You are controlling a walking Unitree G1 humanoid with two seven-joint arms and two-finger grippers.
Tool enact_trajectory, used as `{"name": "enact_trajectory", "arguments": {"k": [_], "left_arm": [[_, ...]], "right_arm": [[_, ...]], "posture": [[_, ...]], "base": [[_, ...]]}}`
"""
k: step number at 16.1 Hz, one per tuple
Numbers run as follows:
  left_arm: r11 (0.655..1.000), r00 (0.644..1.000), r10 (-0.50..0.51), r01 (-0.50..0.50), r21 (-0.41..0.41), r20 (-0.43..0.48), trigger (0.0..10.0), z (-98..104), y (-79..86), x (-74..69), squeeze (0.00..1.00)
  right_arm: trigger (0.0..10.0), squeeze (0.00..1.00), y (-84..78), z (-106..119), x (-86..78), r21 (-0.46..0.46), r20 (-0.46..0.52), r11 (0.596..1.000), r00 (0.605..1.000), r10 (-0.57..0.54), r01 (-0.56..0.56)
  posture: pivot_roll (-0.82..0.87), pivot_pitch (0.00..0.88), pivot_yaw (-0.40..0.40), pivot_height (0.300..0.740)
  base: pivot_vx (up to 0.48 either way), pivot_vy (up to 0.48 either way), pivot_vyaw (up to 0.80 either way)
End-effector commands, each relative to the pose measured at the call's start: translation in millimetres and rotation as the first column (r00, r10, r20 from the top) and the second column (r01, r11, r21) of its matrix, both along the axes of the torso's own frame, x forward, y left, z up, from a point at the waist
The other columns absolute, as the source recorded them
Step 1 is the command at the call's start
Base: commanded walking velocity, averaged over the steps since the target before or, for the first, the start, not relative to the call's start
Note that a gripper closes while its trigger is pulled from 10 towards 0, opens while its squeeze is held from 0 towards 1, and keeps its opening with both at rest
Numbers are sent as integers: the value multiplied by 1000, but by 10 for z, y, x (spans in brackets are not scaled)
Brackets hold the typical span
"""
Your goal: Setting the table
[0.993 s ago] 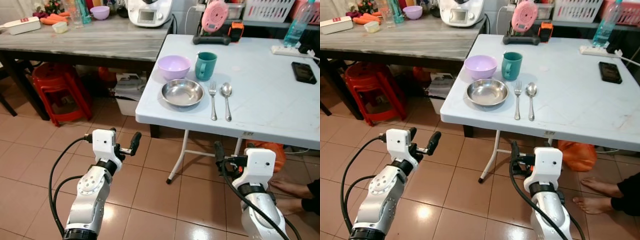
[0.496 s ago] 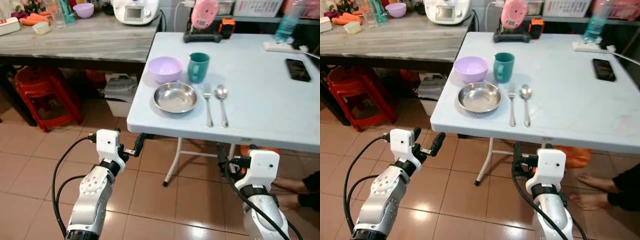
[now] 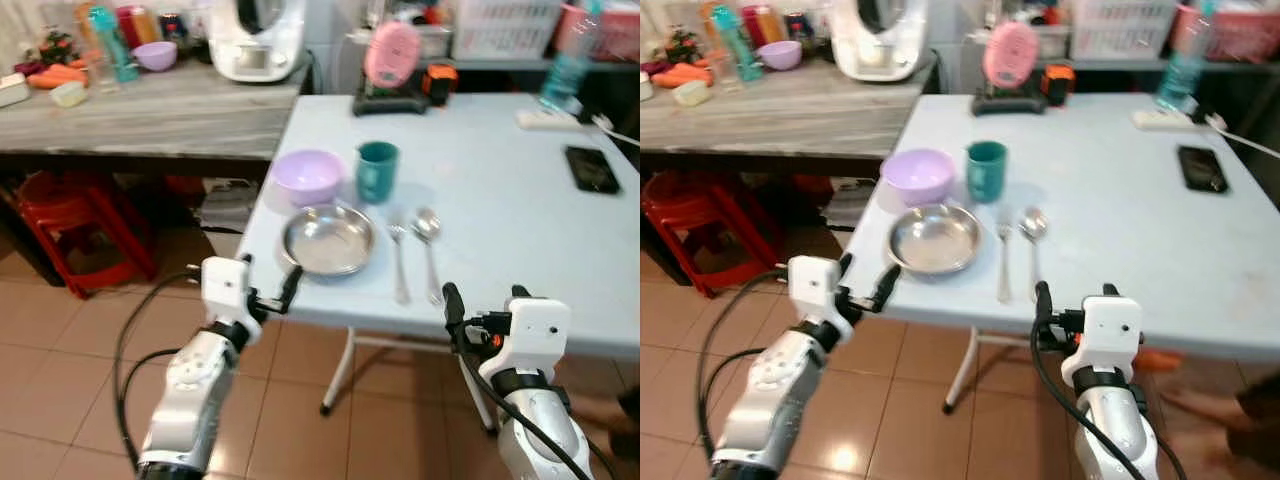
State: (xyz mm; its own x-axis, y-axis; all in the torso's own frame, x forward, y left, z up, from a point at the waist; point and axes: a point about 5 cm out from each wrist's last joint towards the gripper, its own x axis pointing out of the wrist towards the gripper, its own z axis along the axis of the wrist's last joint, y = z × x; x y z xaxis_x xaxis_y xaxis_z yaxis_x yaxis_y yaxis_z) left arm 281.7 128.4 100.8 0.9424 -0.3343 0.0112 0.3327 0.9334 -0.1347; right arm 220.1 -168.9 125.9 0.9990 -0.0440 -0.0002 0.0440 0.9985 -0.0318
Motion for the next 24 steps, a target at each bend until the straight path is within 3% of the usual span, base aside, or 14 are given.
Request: {"name": "enact_trajectory", "arguments": {"k": [1,8,13,16,21,24], "left_arm": [[1000,1000,9,-9,5,-21,10000,-29,50,-22,0],[997,998,65,-66,38,16,10000,27,171,-85,0],[993,992,109,-112,42,68,10000,193,290,-104,0],[994,996,63,-68,86,57,10000,131,316,-164,0],[989,997,-80,76,127,22,10000,18,339,-303,0],[984,989,-144,141,108,24,10000,32,293,-312,0]], "right_arm": [[10000,0,73,18,3,9,1,999,999,32,-32],[10000,0,108,58,-17,-8,9,997,997,73,-73],[10000,0,113,62,-35,-15,7,996,996,89,-89],[10000,0,113,68,-26,-11,7,996,996,93,-93],[10000,0,93,59,46,9,-21,994,993,114,-113],[10000,0,59,51,144,91,-46,992,994,97,-93]], "posture": [[-142,84,43,740],[-142,88,42,740],[-140,96,38,740],[-139,95,36,740],[-139,97,33,740],[-141,101,35,740]], "base": [[394,0,0],[106,0,0],[0,0,746],[0,0,679],[0,0,0],[0,0,0]]}}
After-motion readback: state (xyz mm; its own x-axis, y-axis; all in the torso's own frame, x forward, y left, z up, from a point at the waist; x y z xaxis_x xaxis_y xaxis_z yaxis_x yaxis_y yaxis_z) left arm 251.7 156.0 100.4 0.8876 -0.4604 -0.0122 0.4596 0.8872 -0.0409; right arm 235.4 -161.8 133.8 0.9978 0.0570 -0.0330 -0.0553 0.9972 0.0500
